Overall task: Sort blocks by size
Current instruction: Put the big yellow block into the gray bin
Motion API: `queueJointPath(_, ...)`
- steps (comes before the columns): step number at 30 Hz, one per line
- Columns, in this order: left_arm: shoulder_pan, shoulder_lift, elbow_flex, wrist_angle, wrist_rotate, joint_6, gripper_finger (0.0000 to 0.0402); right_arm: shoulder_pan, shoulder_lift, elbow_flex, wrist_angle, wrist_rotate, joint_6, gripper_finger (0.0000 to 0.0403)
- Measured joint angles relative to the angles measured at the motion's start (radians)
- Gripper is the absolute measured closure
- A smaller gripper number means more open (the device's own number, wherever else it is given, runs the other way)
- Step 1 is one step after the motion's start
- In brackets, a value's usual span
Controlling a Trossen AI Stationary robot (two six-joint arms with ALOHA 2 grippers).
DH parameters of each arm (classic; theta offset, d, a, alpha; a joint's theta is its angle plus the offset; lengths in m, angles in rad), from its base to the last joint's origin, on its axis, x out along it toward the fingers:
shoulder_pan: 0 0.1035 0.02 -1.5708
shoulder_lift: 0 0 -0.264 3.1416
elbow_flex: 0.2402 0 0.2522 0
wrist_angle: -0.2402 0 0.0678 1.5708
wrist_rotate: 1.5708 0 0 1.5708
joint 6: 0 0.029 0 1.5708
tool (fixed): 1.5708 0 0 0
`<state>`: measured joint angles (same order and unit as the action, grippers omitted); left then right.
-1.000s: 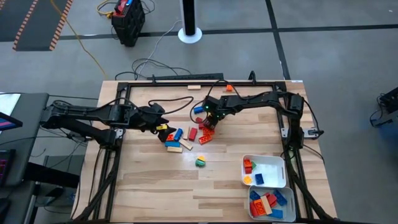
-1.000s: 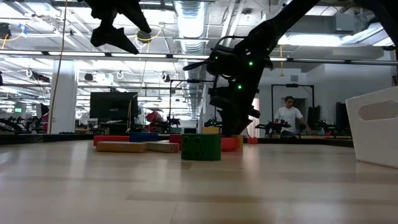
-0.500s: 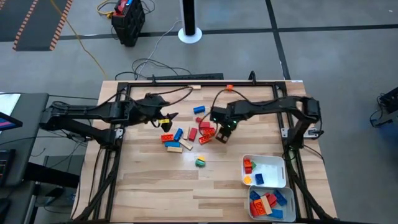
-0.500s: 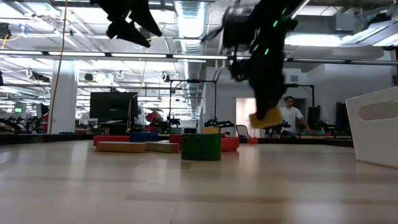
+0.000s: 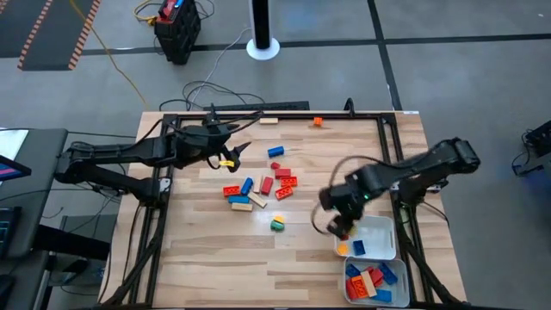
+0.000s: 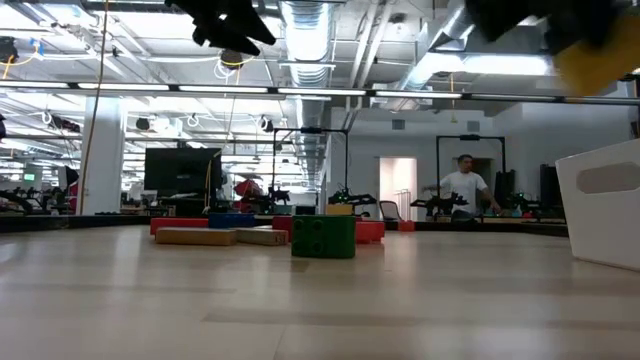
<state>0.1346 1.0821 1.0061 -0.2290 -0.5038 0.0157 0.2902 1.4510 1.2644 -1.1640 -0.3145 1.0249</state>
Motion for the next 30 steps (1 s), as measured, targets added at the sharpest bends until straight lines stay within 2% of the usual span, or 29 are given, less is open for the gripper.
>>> queueJointPath(9,0.027,0.0,0.0,0.109,0.011,0.078,0.0102,0.265,-0.004,0.0,0.036,-0.031,0.43,0.0241)
queueJointPath(15,0.027,0.0,0.0,0.13,0.045,0.108,0.0102,0.332,-0.004,0.0,0.12,-0.031,0.591,0.0241)
queueJointPath(21,0.026,0.0,0.0,0.135,0.053,0.116,0.0102,0.347,0.017,0.0,0.186,-0.03,0.626,0.0241)
queueJointPath(30,0.026,0.0,0.0,0.079,0.071,0.099,0.0102,0.355,0.162,0.0,0.178,-0.078,0.498,0.024)
